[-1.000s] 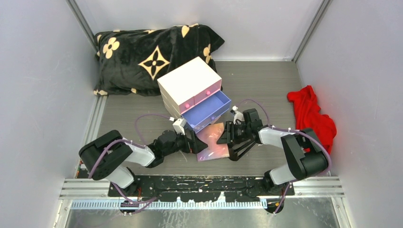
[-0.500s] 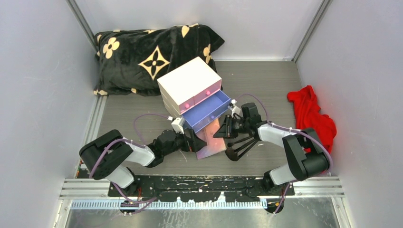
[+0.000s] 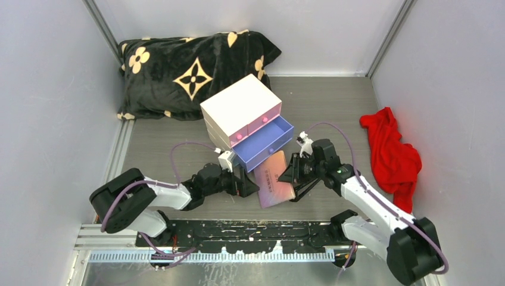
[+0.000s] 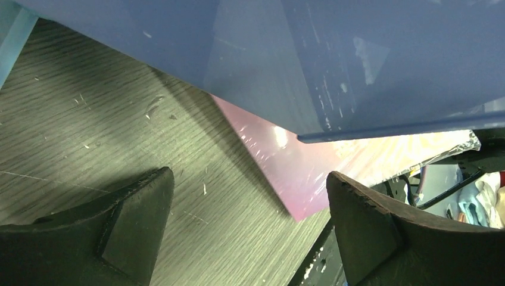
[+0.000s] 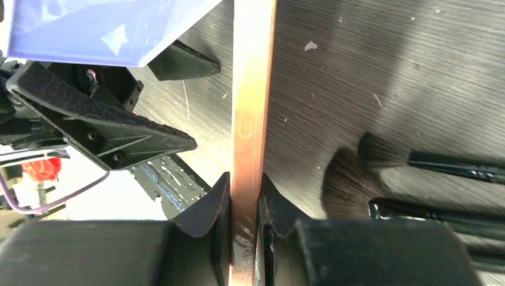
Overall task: Organize the makeup
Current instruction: Pick up the makeup from the center of the board, then place the makeup in the drawer.
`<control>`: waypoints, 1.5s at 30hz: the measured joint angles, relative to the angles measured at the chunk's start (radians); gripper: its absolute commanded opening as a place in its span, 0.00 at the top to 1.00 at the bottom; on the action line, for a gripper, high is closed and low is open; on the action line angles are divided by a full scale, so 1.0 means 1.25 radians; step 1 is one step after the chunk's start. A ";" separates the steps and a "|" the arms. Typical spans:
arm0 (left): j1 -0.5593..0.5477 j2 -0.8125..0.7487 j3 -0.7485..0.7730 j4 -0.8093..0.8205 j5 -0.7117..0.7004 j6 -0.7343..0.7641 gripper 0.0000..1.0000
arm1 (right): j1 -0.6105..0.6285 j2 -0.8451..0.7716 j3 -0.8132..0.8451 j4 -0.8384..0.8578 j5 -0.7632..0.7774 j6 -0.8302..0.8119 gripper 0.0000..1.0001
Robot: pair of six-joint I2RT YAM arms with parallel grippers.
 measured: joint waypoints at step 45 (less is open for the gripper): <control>0.027 -0.138 -0.011 -0.200 0.006 0.067 0.00 | 0.003 -0.455 0.217 -0.186 0.440 0.363 0.99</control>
